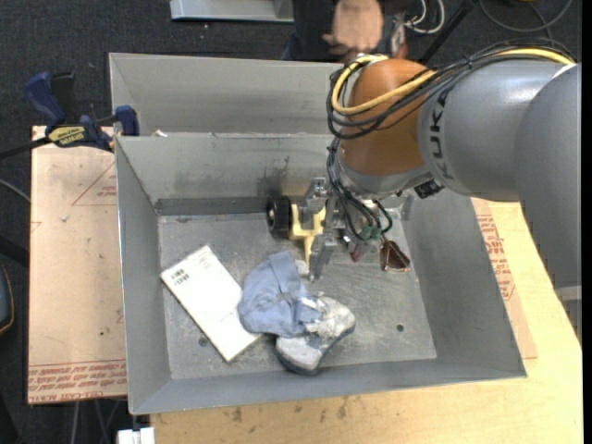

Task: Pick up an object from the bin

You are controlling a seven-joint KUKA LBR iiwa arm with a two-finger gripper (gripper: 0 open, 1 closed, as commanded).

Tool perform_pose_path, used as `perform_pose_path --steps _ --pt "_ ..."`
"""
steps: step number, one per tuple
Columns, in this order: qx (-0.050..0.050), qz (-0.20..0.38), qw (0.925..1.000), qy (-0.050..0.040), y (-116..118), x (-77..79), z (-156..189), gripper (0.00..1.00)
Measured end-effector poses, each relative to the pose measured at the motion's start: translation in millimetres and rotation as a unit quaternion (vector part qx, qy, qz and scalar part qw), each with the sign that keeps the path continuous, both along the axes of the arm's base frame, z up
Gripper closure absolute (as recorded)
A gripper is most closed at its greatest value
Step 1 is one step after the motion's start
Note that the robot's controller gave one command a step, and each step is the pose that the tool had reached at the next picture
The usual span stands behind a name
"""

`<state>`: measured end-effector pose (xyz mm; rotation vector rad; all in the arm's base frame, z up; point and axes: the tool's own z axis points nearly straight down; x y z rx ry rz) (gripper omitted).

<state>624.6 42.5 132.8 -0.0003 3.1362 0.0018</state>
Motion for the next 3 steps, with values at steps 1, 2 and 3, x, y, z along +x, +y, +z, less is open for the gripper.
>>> perform_pose_path --steps 1,2,3 --pt "0.0 0.039 0.9992 0.001 0 4.3 -25 1.0" --pt "0.0 0.039 0.9992 0.0011 0 4.2 -25 1.0" --pt "0.0 0.051 0.9987 0.003 6 -7.6 7 1.0"
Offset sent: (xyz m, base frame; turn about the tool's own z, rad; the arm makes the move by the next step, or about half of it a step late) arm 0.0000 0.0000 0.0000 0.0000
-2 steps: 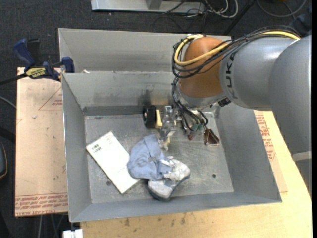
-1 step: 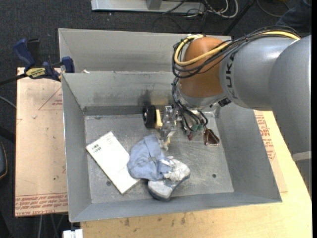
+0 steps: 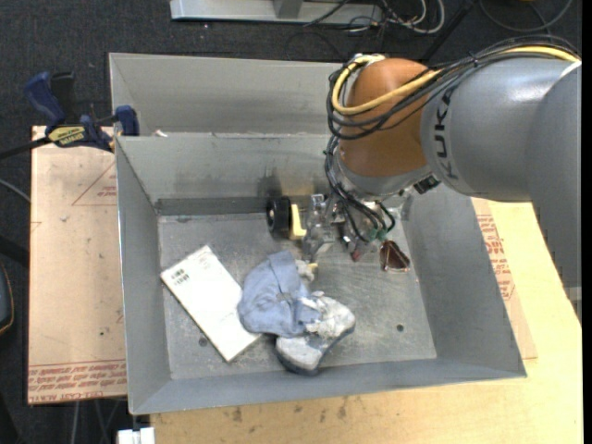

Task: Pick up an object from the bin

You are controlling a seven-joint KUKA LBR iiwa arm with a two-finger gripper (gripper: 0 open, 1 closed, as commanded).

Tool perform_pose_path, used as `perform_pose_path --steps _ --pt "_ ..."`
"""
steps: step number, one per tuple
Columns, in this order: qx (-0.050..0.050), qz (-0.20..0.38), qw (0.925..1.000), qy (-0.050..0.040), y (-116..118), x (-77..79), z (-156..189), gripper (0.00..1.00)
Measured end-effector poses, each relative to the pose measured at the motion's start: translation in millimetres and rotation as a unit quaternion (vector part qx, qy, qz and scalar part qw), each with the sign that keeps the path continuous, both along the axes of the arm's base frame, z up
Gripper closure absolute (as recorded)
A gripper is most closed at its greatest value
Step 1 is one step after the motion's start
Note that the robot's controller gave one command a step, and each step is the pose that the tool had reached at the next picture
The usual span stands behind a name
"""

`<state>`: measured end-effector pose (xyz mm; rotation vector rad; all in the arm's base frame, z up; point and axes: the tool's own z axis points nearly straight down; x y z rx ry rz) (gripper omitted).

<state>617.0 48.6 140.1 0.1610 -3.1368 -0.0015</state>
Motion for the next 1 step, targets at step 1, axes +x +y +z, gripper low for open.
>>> perform_pose_path --steps 1 --pt "0.0 -0.004 1.0 -0.0014 -19.7 -49.5 8.8 1.0"
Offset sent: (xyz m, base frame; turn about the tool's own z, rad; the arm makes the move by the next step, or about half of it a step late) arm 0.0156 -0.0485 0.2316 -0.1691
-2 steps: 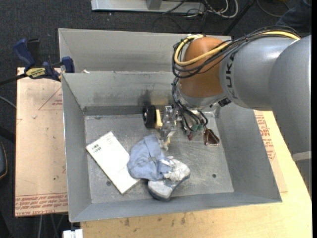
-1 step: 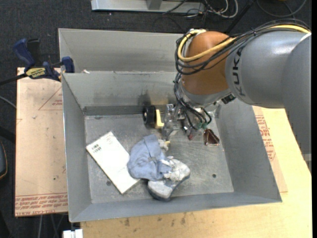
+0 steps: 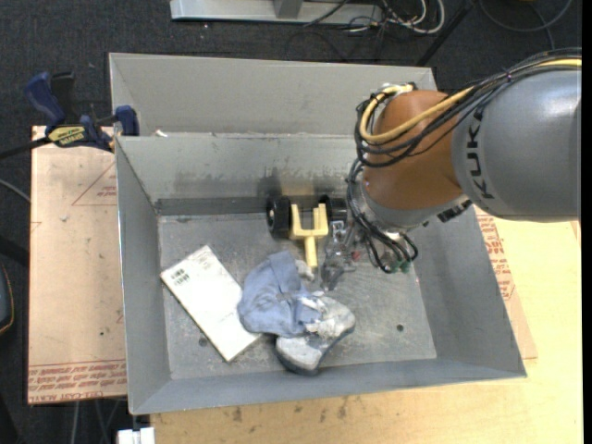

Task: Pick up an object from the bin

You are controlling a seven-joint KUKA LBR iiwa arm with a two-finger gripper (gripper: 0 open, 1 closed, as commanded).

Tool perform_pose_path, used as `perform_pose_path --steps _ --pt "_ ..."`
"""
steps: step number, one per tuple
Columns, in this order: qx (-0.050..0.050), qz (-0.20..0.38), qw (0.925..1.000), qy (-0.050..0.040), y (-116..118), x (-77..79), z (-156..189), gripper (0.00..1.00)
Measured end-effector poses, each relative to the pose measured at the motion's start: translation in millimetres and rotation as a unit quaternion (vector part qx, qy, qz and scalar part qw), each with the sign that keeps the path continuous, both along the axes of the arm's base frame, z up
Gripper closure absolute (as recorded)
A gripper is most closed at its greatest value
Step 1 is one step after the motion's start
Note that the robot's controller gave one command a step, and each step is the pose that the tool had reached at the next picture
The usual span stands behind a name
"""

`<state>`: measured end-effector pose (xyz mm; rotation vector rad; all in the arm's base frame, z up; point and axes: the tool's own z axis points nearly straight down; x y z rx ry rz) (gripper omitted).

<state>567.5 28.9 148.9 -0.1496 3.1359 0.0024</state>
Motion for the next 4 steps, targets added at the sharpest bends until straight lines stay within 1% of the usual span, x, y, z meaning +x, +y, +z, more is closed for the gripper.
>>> perform_pose_path --steps 1,2,3,4 --pt "0.0 0.018 0.9998 0.0033 -8 3.6 46 1.0" --pt "0.0 -0.022 0.9998 0.0011 16 -21.4 37 0.0" --pt "0.0 -0.021 0.9998 0.0009 16 -21.6 37 0.0" --pt "0.0 0.002 1.0 -0.003 11 -25.6 -8 0.0"
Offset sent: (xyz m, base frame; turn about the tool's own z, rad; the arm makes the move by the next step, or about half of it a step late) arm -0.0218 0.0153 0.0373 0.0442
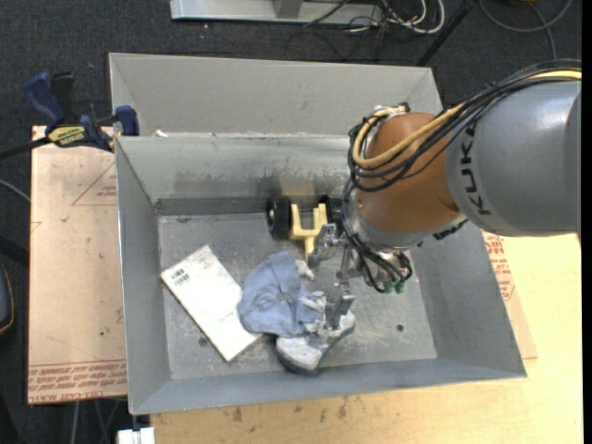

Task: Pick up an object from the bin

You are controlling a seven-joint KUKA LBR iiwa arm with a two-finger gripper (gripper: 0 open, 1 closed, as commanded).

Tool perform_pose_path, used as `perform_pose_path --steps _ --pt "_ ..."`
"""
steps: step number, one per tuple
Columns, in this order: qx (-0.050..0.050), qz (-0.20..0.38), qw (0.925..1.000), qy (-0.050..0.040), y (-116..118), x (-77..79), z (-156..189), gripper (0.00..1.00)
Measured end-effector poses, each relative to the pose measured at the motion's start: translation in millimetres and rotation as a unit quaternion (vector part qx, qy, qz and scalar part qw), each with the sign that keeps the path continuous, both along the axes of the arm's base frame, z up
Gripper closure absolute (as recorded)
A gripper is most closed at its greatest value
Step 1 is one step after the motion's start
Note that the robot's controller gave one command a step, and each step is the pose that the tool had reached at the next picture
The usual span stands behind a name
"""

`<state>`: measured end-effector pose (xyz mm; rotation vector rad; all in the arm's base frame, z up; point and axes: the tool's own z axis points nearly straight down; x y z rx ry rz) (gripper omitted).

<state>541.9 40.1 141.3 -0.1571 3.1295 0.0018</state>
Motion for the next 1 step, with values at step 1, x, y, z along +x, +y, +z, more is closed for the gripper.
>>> perform_pose_path --steps 1 --pt "-0.001 0.087 0.9962 0.0038 1.7 -30.7 -43.8 0.0"
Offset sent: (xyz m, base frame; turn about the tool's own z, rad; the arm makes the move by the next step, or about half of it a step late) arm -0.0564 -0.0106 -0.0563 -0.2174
